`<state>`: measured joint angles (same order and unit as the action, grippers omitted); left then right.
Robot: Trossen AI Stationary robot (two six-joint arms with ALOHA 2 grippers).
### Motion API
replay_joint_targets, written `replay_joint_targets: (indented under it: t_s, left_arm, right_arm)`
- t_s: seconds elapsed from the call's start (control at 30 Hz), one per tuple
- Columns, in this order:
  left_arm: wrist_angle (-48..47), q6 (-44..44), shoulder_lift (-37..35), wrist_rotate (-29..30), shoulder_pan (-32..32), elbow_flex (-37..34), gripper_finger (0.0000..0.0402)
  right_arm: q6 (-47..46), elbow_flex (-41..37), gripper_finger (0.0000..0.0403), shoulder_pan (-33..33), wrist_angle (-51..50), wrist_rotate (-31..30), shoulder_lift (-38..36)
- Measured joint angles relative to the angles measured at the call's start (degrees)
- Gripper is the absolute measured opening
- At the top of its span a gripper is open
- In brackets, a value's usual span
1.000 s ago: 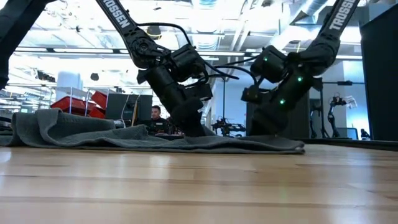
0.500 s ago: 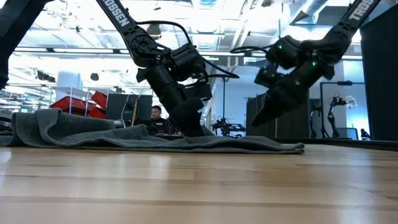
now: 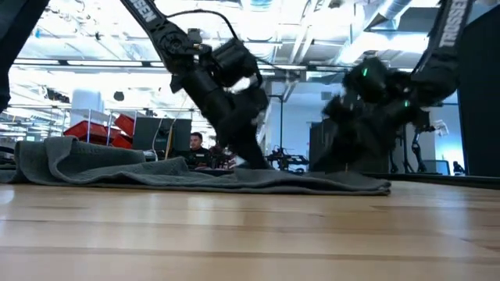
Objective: Roll towel
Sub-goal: Fold the gray towel
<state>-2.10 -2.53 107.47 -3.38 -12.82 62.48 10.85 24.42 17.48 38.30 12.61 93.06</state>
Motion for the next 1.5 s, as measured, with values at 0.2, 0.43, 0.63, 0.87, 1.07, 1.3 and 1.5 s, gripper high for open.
replay_joint_targets:
  t_s: [0.2,0.43,0.63,0.87,1.07,1.3,1.5]
  left_arm:
    - [-0.5,0.0,-4.4,0.1,0.4,0.1,0.0152]
    - [-1.2,3.3,-1.5,0.1,4.7,-0.1,0.0152]
    - [-6.9,5.0,2.0,3.8,5.6,-2.1,0.0152]
    - [-9.5,5.4,2.0,6.0,3.8,-3.4,0.0152]
    - [-10.7,4.0,1.7,5.4,3.9,-2.0,0.0152]
    - [-14.0,2.6,-1.9,4.4,4.2,-0.7,0.0152]
    - [-17.5,3.4,-7.4,4.2,4.5,-0.5,0.0152]
  right_arm:
    - [1.1,0.1,0.0000,-0.6,0.3,-0.8,0.2]
    - [-1.6,0.3,0.0000,-1.6,7.5,-3.6,12.7]
    - [-1.5,-1.6,0.0000,-2.8,8.0,-8.3,12.3]
    - [-1.8,-7.2,0.0000,-2.0,3.1,-11.7,3.3]
    - [-1.8,-8.8,0.0000,-1.2,-0.1,-13.4,-2.1]
    - [-3.5,-8.7,0.0000,-2.5,-0.1,-13.3,-7.6]
    - [-8.0,-8.6,0.0000,-7.7,-6.2,-12.9,-7.3]
